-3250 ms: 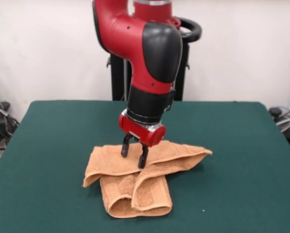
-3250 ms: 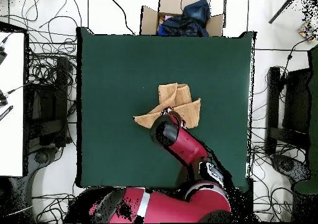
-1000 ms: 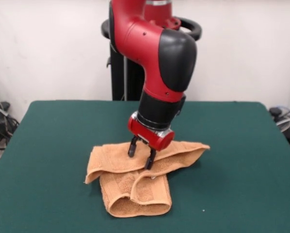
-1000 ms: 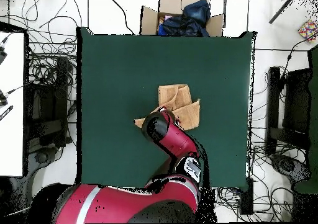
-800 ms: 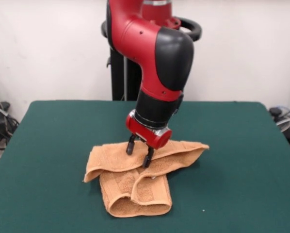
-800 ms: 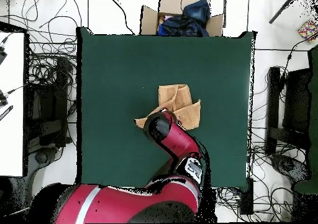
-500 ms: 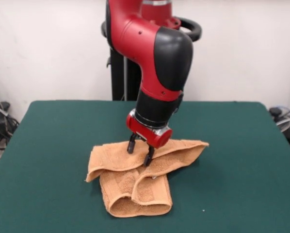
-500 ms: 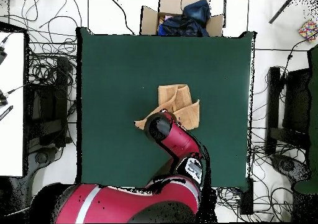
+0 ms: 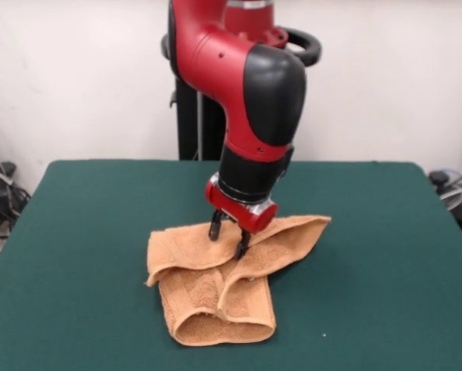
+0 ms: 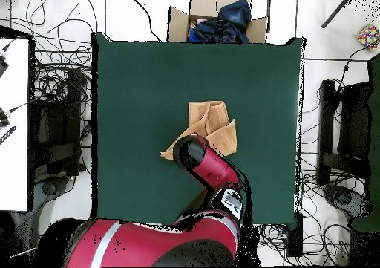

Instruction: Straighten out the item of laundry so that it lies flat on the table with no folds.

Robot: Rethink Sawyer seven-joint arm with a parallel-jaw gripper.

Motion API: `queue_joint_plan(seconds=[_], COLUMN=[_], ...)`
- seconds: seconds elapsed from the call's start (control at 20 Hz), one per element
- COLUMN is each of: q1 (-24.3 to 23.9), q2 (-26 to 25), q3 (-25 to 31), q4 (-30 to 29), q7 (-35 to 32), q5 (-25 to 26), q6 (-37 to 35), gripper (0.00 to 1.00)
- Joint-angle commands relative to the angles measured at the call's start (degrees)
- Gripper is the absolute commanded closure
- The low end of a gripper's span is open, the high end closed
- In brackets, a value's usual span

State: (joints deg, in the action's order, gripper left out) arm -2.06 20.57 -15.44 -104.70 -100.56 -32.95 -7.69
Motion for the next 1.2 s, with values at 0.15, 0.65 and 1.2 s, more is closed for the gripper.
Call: queue_joint_plan(seconds=[0.15, 0.65, 1.2], q1=[0.2, 4.2, 3.3], q2=[-2.0, -1.4, -2.0], q3=[0.8, -7.1, -4.9], q4=[1.7, 4.4, 4.2], q7=[-13.9, -17.2, -16.1], q5=[-2.0, 0.1, -1.5], q6=[-8.9, -23.2, -21.7], gripper=[0.00, 0.00, 0.00])
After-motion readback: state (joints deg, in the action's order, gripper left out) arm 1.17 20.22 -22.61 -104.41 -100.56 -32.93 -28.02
